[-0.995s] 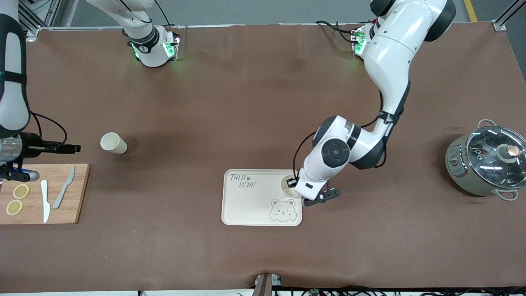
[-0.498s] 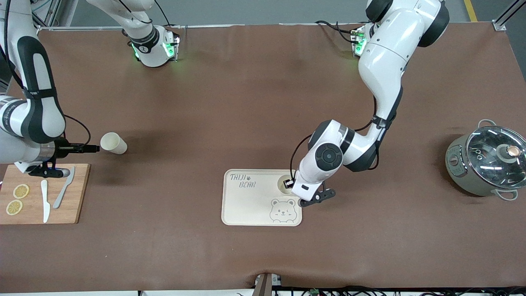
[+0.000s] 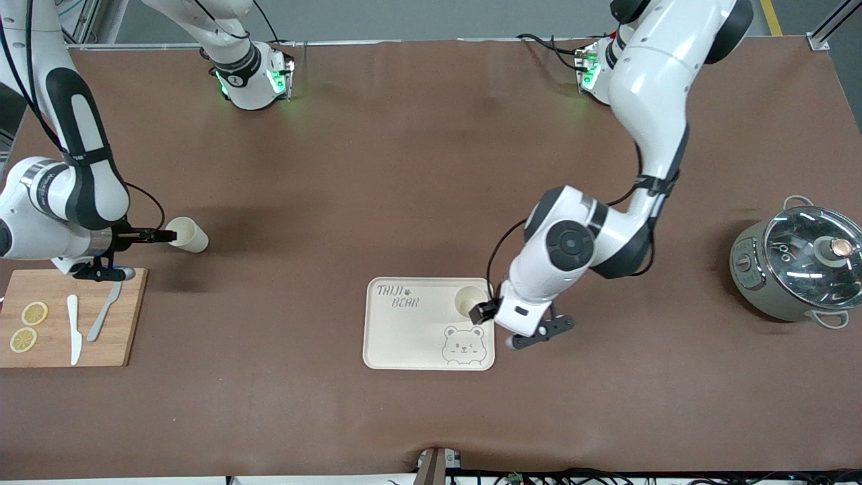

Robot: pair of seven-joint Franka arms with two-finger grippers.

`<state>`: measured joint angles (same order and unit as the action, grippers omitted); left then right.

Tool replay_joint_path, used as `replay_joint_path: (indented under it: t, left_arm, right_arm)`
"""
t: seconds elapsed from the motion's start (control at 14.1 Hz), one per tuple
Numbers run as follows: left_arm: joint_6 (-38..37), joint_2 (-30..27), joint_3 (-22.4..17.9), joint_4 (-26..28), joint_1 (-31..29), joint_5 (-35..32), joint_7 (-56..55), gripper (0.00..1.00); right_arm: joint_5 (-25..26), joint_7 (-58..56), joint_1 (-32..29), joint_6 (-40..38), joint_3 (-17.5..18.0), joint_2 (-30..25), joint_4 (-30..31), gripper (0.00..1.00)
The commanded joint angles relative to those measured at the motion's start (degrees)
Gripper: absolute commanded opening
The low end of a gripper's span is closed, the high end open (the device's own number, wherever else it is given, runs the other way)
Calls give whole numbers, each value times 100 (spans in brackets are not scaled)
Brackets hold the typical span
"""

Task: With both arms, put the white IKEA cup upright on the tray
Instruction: 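Open the left gripper and lift it away while the right gripper reaches the cup, then grasp the second white paper cup with the right gripper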

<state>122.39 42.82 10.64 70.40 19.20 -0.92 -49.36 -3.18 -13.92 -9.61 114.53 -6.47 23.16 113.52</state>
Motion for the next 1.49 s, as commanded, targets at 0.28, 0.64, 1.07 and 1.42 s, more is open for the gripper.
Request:
replay_joint_path:
  t: [0.28,0.64,1.07,1.42]
  left_arm:
    - [-1829,-1257,-18,246,-987,40,1383,100]
    - [-2596,-1969,-19,500,-1533,-275,1815,100]
    - [-2720,-2848,-27,1124,-1841,-575,2483,100]
    - [-3054,-3244,-36,1160,-2052,-900,3221,100]
  right_arm:
    - [11,-6,-93,122,84,-145,320,29]
    - [2,12,-49,79,93,-180,311,0]
    - [-631,432,406,-660,128,-215,-250,0]
    - [-805,2048,1276,-940,128,-145,-1111,0]
